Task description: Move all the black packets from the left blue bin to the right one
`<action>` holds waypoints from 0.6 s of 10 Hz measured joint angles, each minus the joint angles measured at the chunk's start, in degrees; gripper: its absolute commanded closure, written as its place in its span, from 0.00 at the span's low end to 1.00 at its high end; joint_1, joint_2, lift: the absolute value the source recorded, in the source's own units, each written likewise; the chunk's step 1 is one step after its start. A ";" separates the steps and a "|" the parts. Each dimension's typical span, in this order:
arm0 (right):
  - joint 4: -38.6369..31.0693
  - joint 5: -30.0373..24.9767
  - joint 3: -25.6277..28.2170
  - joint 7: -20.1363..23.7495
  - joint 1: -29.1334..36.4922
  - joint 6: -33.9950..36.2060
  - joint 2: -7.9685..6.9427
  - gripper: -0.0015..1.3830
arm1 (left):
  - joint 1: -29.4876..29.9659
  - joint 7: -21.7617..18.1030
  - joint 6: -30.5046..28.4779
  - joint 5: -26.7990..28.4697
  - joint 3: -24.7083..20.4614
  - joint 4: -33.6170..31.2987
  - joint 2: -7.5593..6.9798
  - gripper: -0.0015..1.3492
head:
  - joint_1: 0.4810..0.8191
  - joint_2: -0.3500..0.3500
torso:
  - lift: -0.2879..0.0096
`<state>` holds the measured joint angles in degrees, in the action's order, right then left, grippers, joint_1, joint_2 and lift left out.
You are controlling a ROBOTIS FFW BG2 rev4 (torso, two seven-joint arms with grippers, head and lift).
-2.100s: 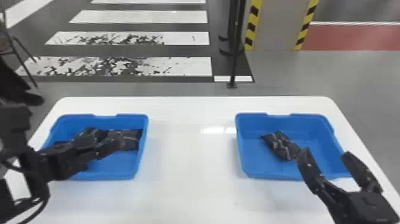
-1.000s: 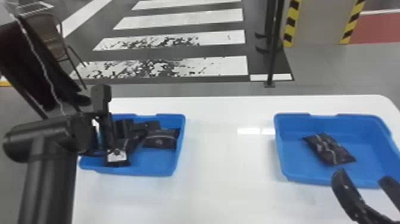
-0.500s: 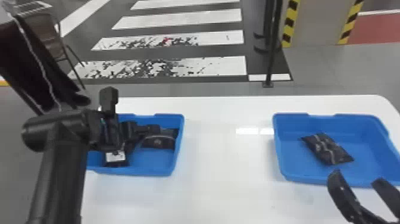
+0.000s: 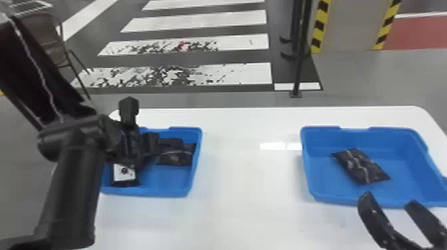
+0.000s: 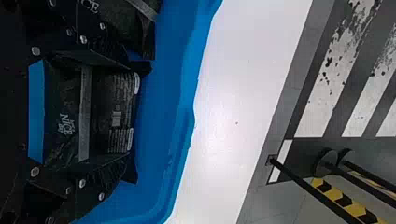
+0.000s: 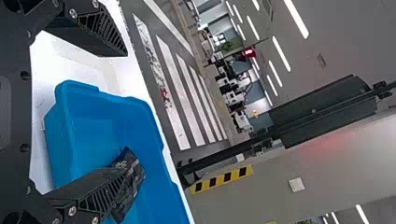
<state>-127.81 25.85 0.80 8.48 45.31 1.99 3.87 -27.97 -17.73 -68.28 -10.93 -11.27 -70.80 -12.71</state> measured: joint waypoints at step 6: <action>0.04 1.70 0.00 0.23 0.51 0.32 0.30 0.12 | 2.94 -0.98 3.13 4.01 0.21 -0.32 0.65 0.90 | 0.63 0.73 | 0.50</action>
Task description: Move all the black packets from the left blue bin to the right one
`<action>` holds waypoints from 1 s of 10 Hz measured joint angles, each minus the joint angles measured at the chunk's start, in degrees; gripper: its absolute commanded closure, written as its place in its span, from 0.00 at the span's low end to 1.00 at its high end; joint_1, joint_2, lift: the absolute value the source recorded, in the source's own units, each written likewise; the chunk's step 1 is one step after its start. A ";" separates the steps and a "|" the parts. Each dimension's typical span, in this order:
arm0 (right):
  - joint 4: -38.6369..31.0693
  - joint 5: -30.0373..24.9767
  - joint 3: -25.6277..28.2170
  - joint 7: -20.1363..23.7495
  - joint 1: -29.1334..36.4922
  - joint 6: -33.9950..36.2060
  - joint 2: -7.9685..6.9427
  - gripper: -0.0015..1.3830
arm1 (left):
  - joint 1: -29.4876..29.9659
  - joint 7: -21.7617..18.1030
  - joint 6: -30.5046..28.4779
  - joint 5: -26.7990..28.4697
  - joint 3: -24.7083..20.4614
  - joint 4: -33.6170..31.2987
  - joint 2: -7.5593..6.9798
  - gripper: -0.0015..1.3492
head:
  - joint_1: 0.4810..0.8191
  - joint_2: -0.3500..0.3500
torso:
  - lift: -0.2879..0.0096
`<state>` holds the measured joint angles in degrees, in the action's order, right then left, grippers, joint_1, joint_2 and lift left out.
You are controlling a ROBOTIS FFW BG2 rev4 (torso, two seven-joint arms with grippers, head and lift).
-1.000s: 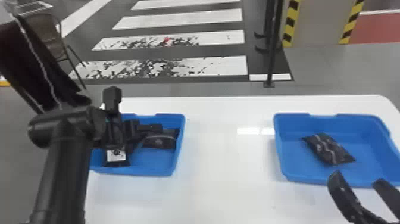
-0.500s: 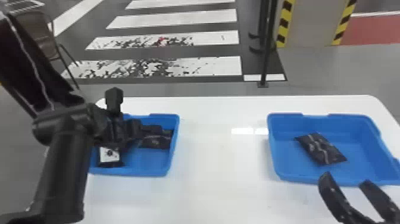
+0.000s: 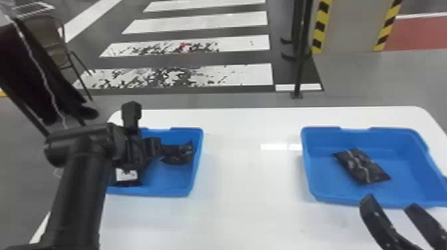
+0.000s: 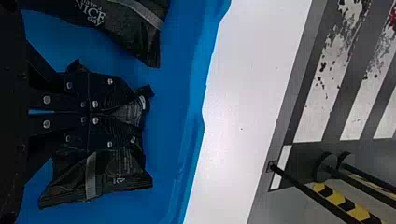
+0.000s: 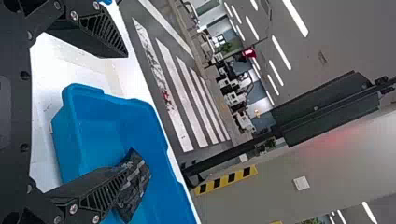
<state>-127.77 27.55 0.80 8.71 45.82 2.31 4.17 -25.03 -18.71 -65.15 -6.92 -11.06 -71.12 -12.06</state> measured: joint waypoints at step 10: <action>-2.73 0.77 -2.27 7.66 -5.87 8.03 1.07 0.12 | 30.05 -7.61 -0.66 -21.14 -2.08 -52.09 1.50 0.90 | 0.63 0.61 | 0.50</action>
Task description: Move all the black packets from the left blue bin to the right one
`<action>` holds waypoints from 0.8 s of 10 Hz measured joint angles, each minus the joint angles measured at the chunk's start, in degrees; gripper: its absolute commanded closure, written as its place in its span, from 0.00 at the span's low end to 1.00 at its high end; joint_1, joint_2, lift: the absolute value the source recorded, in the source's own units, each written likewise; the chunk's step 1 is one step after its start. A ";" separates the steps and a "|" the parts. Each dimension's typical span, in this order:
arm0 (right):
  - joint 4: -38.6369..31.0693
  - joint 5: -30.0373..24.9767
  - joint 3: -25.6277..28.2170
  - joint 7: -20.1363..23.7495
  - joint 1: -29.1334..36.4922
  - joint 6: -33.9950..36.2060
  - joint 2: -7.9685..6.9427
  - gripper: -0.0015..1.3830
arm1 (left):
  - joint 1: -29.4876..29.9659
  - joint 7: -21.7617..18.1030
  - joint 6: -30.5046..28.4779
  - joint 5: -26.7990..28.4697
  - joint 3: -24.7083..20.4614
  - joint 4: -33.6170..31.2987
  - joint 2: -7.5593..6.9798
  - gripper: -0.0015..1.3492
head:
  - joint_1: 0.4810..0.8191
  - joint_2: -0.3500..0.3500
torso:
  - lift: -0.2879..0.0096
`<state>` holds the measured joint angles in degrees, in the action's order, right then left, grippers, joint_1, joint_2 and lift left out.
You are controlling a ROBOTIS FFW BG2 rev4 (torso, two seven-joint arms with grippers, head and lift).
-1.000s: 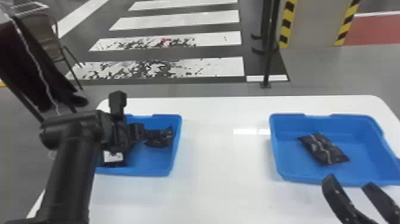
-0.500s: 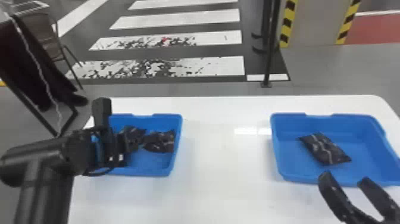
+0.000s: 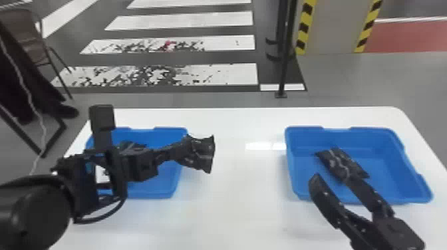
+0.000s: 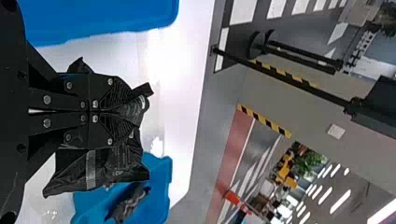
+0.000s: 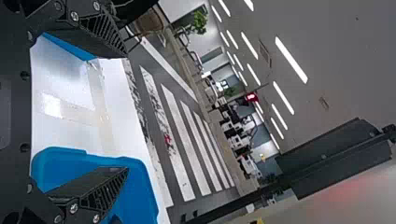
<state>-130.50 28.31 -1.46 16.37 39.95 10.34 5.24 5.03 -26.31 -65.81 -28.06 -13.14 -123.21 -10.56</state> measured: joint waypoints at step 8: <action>4.55 -0.09 -3.63 8.24 -12.07 14.89 0.91 0.13 | -0.78 -0.40 1.97 -6.37 9.27 -2.87 0.19 0.90 | 0.63 0.55 | 0.50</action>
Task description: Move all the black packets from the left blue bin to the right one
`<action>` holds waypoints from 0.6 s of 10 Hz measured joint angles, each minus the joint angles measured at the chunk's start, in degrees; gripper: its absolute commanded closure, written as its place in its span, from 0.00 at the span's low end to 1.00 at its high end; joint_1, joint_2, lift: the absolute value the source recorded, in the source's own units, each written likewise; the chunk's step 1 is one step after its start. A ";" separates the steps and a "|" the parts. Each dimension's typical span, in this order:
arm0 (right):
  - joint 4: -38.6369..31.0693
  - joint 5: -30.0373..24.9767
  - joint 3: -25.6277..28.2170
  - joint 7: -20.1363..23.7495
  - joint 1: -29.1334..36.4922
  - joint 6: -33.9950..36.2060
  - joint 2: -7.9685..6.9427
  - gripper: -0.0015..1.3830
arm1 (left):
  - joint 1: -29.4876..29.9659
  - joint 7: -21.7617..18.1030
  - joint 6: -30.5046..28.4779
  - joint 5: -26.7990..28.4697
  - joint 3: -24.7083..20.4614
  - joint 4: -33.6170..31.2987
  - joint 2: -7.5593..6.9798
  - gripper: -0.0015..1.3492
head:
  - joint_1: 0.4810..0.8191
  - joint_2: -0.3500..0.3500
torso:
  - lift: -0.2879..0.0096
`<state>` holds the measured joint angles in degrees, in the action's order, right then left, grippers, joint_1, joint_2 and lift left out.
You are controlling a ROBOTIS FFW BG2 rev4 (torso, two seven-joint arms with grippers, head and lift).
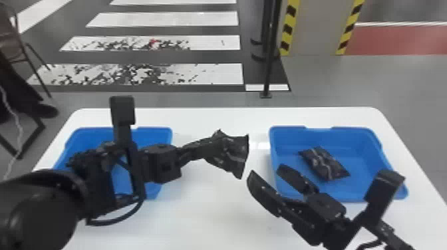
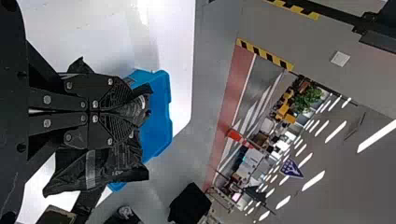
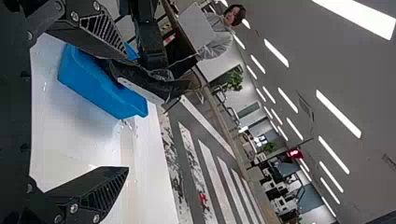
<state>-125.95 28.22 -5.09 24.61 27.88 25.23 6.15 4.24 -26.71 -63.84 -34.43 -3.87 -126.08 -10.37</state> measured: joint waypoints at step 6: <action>2.41 0.01 -2.55 0.72 -4.43 0.65 0.18 0.88 | -1.25 0.17 -0.25 -1.14 3.80 0.81 0.00 0.90 | 0.63 0.53 | 0.50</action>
<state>-123.54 28.23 -7.64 25.33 23.44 25.88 6.33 2.99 -26.54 -64.09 -35.57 -0.07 -125.27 -10.37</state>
